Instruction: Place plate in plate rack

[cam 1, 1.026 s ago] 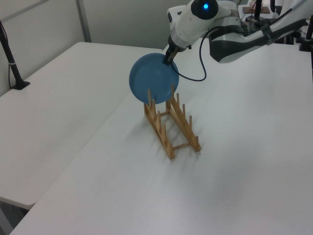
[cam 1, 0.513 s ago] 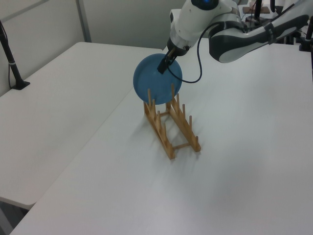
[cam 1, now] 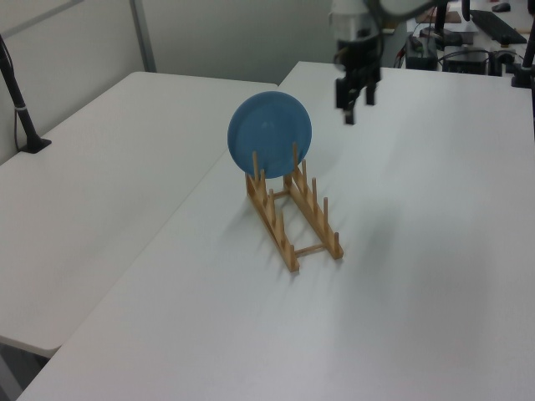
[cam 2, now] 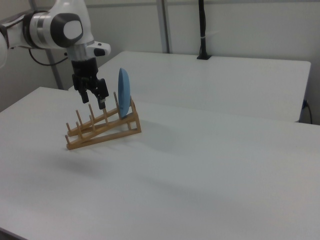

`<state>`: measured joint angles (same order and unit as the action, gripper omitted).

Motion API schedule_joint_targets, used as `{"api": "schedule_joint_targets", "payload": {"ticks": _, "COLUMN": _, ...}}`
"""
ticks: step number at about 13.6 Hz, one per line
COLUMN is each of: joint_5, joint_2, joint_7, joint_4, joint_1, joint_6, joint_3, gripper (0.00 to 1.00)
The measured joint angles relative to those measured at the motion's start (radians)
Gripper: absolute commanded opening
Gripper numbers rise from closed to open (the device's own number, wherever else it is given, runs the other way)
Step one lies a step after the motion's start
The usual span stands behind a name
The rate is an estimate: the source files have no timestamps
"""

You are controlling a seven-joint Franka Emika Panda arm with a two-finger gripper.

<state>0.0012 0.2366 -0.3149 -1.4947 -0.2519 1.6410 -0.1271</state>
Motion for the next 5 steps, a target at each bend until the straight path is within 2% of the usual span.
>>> {"api": "schedule_joint_targets", "payload": {"ticks": 5, "joint_5": 0.001, "joint_2": -0.092, "joint_7": 0.057, "joint_4": -0.067, "joint_1": 0.114, "joint_6": -0.045, "joint_3": 0.001, "gripper": 1.00}}
